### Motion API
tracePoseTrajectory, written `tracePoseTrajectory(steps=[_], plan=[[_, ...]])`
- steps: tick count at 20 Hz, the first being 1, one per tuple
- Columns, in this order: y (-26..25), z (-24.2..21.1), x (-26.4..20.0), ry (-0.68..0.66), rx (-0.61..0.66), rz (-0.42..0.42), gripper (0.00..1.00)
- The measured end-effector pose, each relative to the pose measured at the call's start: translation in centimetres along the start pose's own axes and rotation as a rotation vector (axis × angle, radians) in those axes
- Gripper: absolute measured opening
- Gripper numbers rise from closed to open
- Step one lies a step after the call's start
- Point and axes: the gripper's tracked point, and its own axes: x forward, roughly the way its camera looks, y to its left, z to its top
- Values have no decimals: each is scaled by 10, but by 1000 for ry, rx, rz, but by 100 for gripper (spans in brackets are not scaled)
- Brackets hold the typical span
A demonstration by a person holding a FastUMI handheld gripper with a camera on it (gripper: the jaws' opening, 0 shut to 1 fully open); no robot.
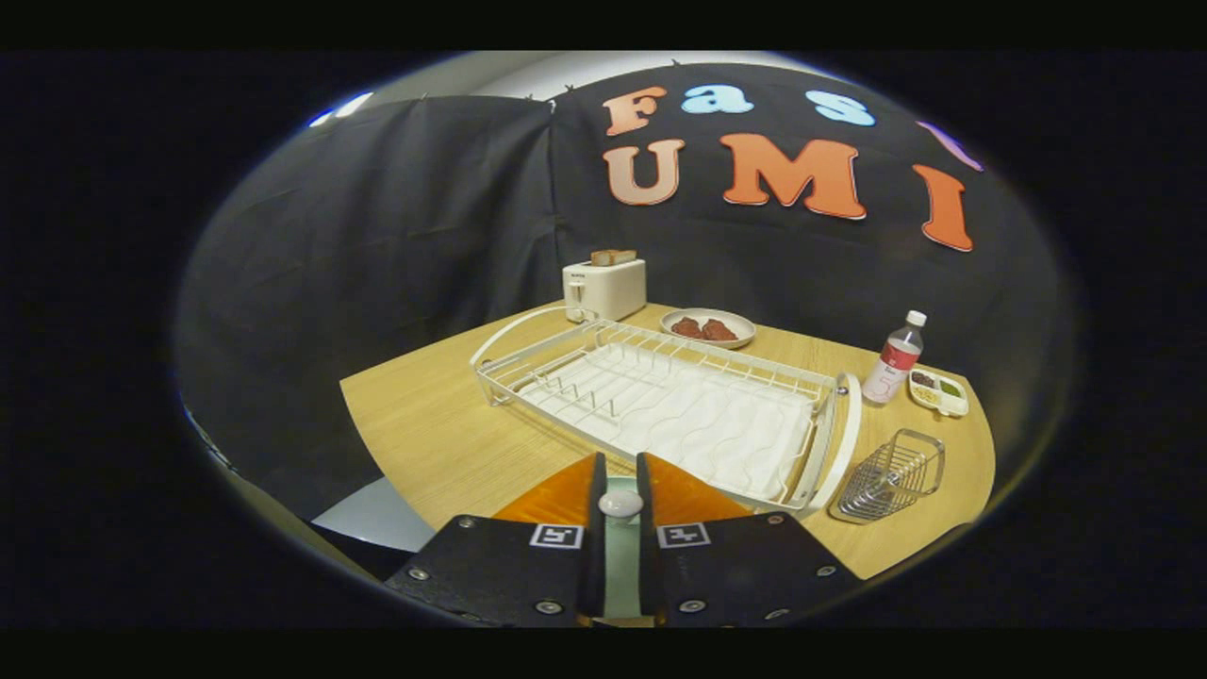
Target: Take the plate from the dish rack, then take the spoon from the basket and place it into the plate.
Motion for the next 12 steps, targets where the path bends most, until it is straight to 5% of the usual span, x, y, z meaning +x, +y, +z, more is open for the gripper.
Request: tracePoseTrajectory(steps=[12], plan=[[-34, -88, -31, 189, 198, -65, 19]])
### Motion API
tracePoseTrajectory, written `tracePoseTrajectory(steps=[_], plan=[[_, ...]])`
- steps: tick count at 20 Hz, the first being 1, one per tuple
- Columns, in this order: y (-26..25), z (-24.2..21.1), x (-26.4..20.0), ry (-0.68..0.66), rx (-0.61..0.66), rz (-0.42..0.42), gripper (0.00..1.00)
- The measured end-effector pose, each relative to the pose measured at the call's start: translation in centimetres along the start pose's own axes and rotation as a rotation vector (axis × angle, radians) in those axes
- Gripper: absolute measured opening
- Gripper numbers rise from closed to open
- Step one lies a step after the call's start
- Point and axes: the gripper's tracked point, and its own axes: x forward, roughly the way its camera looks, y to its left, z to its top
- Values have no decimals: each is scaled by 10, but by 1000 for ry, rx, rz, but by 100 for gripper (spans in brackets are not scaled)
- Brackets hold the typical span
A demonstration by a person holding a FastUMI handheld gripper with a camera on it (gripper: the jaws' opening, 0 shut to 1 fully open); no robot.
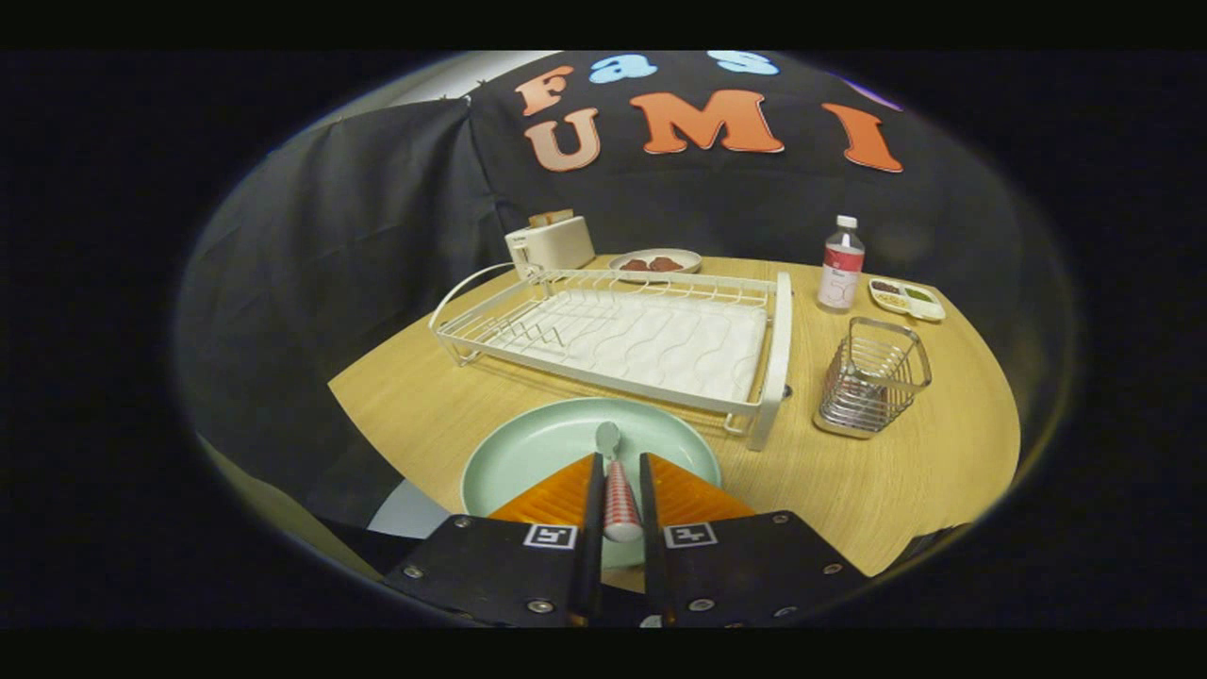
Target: Take the plate from the dish rack, then take the spoon from the basket and place it into the plate.
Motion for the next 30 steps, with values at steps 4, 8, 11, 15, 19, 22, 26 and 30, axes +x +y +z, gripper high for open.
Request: tracePoseTrajectory(steps=[4, 8, 11, 15, 19, 22, 26, 30], plan=[[-7, 1, -2, 16, 34, -27, 23], [-21, 37, -15, -52, 74, -70, 32], [-38, 86, -33, -146, 56, -118, 42], [-60, 158, -68, -303, 38, -194, 64], [-81, 218, -103, -436, 24, -262, 75], [-93, 255, -133, -530, 2, -304, 77], [-108, 293, -161, -625, -8, -360, 78], [-117, 320, -185, -711, -28, -412, 77]])
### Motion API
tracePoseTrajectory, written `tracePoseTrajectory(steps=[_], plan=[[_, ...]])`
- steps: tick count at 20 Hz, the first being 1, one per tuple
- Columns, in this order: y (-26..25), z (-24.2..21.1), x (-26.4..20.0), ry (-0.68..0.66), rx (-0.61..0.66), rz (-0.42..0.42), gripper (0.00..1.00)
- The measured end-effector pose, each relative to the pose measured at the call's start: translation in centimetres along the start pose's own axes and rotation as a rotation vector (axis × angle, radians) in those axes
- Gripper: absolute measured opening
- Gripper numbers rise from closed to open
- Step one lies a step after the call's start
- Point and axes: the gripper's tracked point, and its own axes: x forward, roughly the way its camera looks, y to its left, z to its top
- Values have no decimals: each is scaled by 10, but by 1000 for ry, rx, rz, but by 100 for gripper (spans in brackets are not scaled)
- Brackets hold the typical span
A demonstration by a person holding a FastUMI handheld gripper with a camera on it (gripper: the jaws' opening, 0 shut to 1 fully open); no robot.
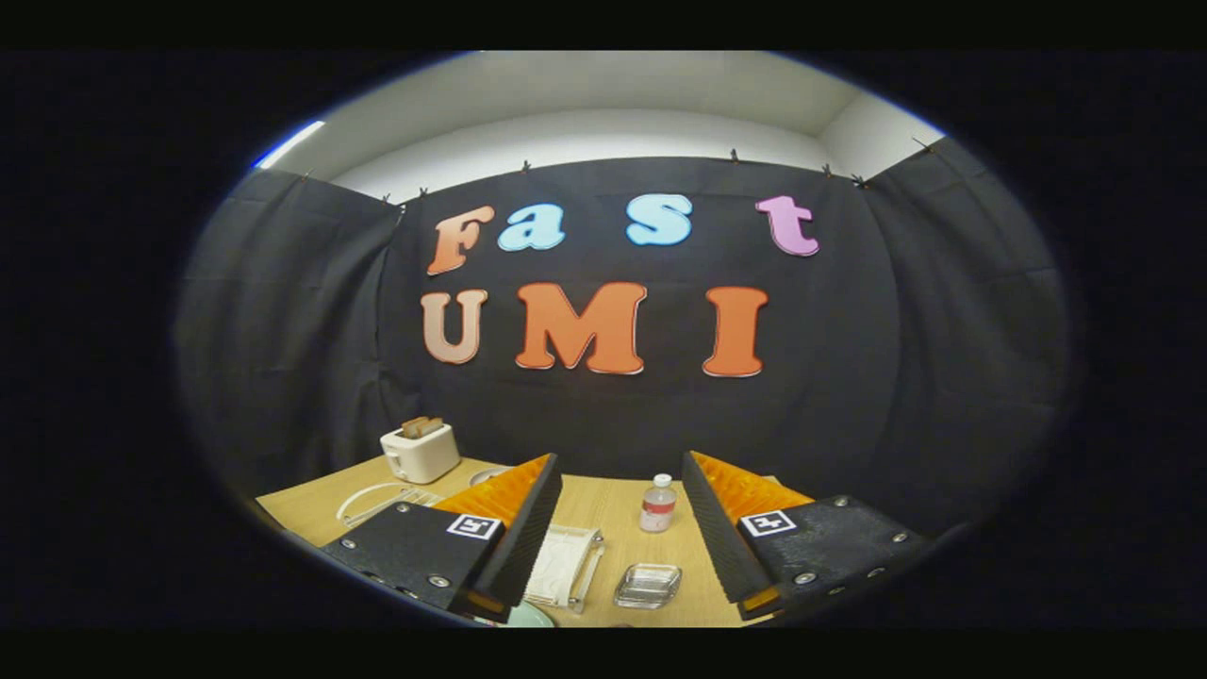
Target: Take the plate from the dish rack, then take the spoon from the basket and place it into the plate.
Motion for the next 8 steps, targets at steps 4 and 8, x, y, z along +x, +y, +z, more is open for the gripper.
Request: tracePoseTrajectory(steps=[4, 8], plan=[[-5, 18, -2, -43, 12, -16, 77], [-7, 22, -3, -55, -8, -21, 79]])
